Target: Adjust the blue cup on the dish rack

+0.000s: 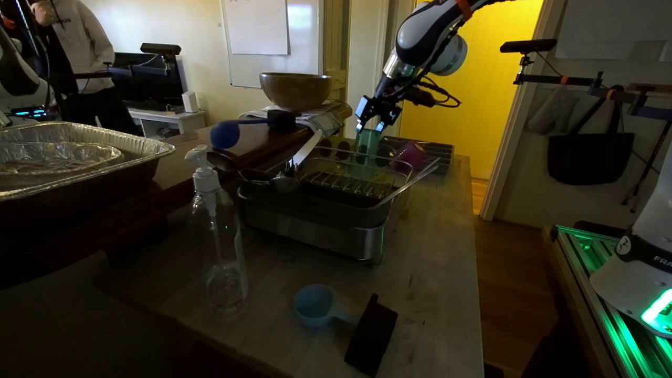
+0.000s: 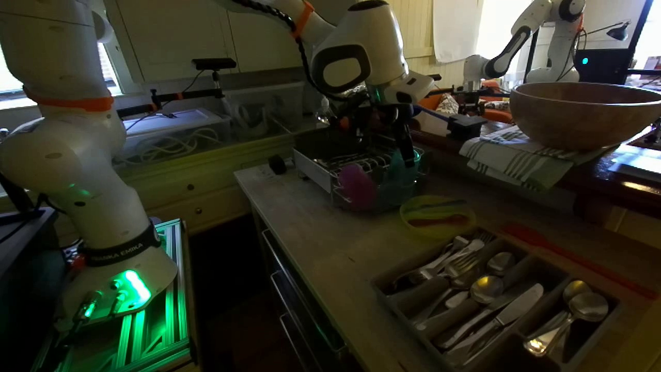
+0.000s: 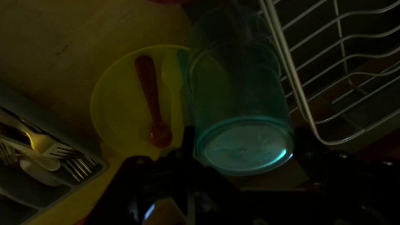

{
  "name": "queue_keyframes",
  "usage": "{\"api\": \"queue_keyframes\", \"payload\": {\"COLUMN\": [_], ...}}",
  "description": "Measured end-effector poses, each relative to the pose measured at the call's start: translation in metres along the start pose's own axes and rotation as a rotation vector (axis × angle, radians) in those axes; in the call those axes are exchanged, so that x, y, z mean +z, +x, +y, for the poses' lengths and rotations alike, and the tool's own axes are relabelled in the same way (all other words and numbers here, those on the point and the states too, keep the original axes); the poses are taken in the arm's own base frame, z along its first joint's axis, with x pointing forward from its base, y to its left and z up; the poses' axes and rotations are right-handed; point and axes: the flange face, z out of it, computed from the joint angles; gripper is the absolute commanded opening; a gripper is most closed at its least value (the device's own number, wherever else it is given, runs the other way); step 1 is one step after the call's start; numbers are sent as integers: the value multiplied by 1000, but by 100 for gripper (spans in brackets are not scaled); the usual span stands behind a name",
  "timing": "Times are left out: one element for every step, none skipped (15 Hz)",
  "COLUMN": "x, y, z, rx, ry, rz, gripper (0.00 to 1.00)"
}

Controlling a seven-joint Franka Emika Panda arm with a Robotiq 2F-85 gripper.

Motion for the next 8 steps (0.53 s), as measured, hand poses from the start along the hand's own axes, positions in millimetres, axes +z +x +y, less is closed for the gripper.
{"api": "queue_keyframes", "payload": {"x": [0, 0, 0, 0, 0, 0, -1, -3], "y": [1, 1, 1, 2, 2, 2, 2, 3], "z": [0, 0, 0, 0, 0, 0, 0, 0], "rx": [-3, -5, -8, -9, -11, -12, -13, -13], "ry": [0, 0, 1, 1, 1, 1, 2, 2], "rz": [2, 2, 2, 2, 2, 2, 3, 5], "gripper": [49, 49, 49, 49, 49, 49, 49, 49]}}
